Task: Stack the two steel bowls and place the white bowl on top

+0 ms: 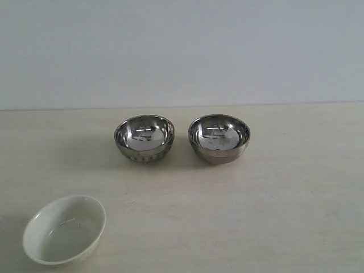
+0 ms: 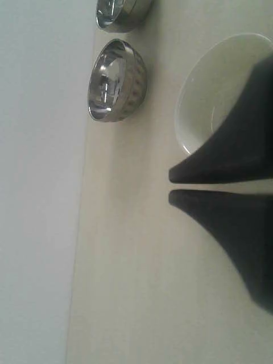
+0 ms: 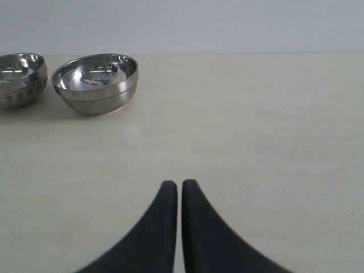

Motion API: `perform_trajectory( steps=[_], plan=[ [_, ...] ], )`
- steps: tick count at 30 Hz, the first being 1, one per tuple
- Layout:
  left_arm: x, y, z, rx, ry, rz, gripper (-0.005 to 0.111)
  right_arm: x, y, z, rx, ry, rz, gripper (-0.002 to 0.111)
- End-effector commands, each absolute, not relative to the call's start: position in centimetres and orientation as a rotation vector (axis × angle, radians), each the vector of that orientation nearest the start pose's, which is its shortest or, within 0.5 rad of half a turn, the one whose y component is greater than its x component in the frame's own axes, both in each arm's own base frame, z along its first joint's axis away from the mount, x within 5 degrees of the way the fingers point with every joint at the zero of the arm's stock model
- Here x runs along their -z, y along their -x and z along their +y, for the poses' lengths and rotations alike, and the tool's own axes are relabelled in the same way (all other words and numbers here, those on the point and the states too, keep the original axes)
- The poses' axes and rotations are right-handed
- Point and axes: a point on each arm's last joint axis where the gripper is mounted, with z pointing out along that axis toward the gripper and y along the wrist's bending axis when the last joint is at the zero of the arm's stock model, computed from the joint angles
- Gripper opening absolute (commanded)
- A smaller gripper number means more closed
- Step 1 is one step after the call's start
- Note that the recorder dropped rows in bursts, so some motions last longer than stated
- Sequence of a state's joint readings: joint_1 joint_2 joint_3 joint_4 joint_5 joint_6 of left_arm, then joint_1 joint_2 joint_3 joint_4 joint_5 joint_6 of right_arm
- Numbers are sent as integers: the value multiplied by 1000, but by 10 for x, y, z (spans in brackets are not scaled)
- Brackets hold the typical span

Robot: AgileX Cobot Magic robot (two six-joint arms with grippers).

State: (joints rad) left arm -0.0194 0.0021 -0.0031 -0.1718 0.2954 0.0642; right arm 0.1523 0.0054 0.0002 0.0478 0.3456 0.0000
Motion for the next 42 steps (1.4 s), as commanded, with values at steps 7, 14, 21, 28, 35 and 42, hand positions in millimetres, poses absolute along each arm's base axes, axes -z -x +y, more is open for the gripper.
perform_trajectory(
  steps=[7,14,21,28,35,42],
  plan=[
    [-187,-54,-5,131,44,1776,4,-183,-53,9,-145,109,1821,0],
    [-187,-54,-5,131,44,1776,4,-179,-51,13,-359,-105,1871,0],
    [-187,-54,-5,131,44,1776,4,-182,-50,21,-853,-594,1825,0],
    [-187,-54,-5,131,44,1776,4,-188,-52,19,-911,-662,1740,0],
    [-187,-54,-5,131,44,1776,4,-196,-54,17,-1006,-744,1608,0],
    [-187,-54,-5,131,44,1776,4,-232,-52,10,-829,-506,1419,0]
  ],
)
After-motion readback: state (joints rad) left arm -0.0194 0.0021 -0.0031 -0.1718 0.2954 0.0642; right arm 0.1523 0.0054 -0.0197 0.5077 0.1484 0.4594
